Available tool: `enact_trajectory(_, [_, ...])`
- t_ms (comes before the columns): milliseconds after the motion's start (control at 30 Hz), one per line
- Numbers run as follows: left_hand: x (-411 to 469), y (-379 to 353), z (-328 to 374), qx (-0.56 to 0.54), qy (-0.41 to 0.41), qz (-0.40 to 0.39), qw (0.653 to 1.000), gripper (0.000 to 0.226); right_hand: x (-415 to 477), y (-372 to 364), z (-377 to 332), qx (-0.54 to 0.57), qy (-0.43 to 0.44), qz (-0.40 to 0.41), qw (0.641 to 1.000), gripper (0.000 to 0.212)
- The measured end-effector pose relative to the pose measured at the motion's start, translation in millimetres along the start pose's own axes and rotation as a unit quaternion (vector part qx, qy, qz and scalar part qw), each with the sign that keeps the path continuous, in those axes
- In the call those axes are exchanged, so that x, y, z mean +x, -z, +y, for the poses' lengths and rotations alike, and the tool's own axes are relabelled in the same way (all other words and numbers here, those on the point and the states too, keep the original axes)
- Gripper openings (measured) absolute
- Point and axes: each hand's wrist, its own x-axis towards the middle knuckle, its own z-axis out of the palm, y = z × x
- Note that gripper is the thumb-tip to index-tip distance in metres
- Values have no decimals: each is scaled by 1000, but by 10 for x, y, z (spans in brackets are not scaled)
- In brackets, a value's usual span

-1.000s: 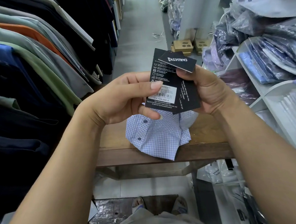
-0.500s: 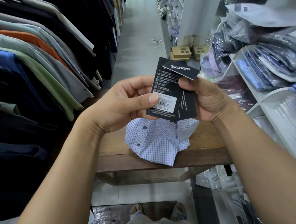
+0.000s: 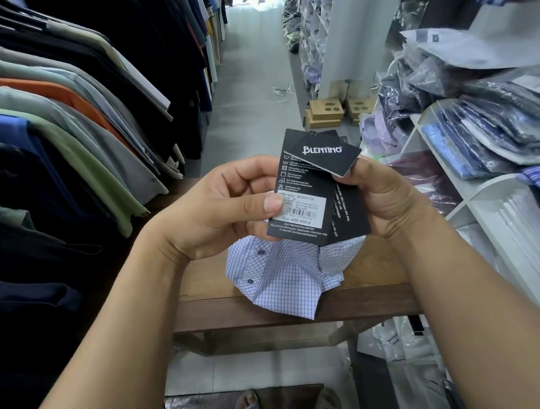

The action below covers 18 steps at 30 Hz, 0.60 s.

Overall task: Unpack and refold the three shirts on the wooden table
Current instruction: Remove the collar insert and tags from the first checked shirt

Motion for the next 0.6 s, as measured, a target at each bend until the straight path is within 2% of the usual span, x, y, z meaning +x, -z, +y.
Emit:
enact_trajectory(433, [22, -23, 9, 16, -8, -15, 1000, 38, -32, -53, -22, 8, -11, -18, 1000, 97])
enact_trajectory(533, [35, -19, 1, 29, -4, -8, 1000, 40, -47, -56, -35, 10, -3, -10, 1000, 105])
enact_trajectory(600, [41, -16, -6, 40, -2, 2, 999, 43, -53, -56, -29, 3, 2, -11, 1000, 100])
